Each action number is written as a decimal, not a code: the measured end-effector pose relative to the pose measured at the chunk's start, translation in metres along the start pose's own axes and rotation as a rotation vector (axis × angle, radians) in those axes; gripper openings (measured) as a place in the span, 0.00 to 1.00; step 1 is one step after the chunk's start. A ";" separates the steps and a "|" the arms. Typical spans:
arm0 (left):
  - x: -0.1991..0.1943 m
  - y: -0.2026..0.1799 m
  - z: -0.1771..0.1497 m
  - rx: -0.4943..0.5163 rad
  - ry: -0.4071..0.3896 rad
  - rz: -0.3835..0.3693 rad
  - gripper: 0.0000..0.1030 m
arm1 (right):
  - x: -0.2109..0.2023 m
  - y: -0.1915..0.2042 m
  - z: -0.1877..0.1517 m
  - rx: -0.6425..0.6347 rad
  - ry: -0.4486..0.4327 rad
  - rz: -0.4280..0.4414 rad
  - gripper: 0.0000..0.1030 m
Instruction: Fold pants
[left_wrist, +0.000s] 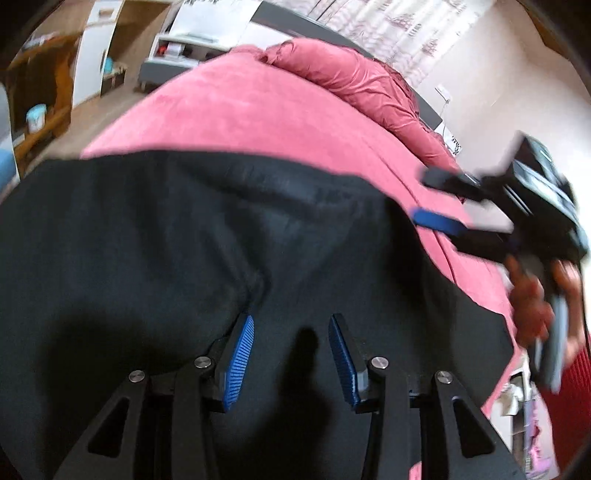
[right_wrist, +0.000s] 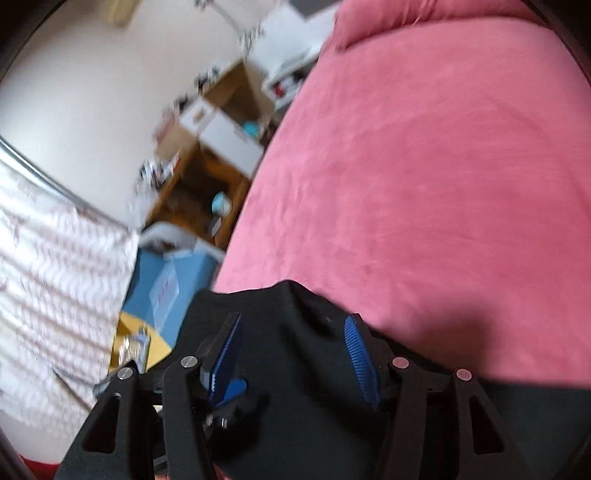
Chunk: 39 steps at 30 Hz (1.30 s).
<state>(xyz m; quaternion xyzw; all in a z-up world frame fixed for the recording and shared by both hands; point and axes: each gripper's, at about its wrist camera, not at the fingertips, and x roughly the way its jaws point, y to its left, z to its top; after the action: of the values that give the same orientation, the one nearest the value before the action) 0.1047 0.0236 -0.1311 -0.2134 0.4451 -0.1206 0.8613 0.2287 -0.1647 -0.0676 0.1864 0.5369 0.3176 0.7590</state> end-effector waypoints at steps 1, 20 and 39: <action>-0.002 0.003 -0.005 -0.003 -0.005 -0.013 0.42 | 0.013 -0.004 0.009 0.000 0.031 -0.011 0.56; -0.008 0.014 -0.037 0.036 -0.048 -0.041 0.41 | 0.066 -0.027 -0.001 0.202 -0.090 0.151 0.10; -0.033 -0.002 0.002 0.073 -0.143 0.045 0.43 | 0.002 -0.001 -0.007 -0.112 -0.246 -0.299 0.32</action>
<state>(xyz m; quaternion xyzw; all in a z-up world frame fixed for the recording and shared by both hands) 0.0877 0.0358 -0.1057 -0.1798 0.3824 -0.1017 0.9006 0.2228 -0.1649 -0.0724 0.0992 0.4434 0.2055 0.8668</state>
